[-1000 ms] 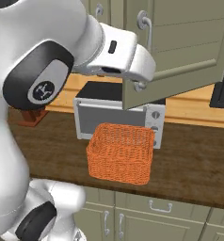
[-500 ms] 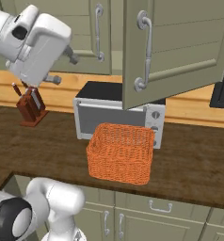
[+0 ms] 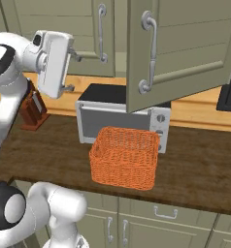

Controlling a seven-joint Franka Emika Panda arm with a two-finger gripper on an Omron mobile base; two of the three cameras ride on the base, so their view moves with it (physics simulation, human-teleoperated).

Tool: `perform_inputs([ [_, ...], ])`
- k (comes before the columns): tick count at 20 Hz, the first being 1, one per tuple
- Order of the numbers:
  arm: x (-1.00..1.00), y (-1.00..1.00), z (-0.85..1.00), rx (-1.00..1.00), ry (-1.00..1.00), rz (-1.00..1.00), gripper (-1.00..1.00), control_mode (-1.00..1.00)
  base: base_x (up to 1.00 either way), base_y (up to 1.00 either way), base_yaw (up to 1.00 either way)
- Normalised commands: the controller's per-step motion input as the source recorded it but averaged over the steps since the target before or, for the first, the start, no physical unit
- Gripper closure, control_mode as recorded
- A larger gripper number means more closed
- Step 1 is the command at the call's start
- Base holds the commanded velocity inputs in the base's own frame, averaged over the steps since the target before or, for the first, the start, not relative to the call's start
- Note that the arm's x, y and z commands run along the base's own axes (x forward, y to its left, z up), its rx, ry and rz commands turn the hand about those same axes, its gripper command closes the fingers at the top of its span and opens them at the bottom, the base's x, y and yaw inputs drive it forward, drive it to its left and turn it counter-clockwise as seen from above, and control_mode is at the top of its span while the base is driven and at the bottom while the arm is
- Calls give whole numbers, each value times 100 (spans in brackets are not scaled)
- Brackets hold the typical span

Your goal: Open the cabinet, pick up the bread from the cabinet and place it in the basket. Then move the basket to the dining counter.

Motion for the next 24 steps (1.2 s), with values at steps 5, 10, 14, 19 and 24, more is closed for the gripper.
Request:
perform_inputs([
  [5, 22, -93, -12, -4, 37, -18, -100, -100, 0, 0, 0],
  [10, 0, -100, 0, 8, 10, -9, -100, -100, 0, 0, 0],
  [14, -11, -100, 0, 17, -1, 0, -100, -100, 0, 0, 0],
  [19, -44, -100, 0, 22, -8, 0, -100, -100, 0, 0, 0],
  [24, -43, -100, 0, 38, -17, 2, -100, -100, 0, 0, 0],
])
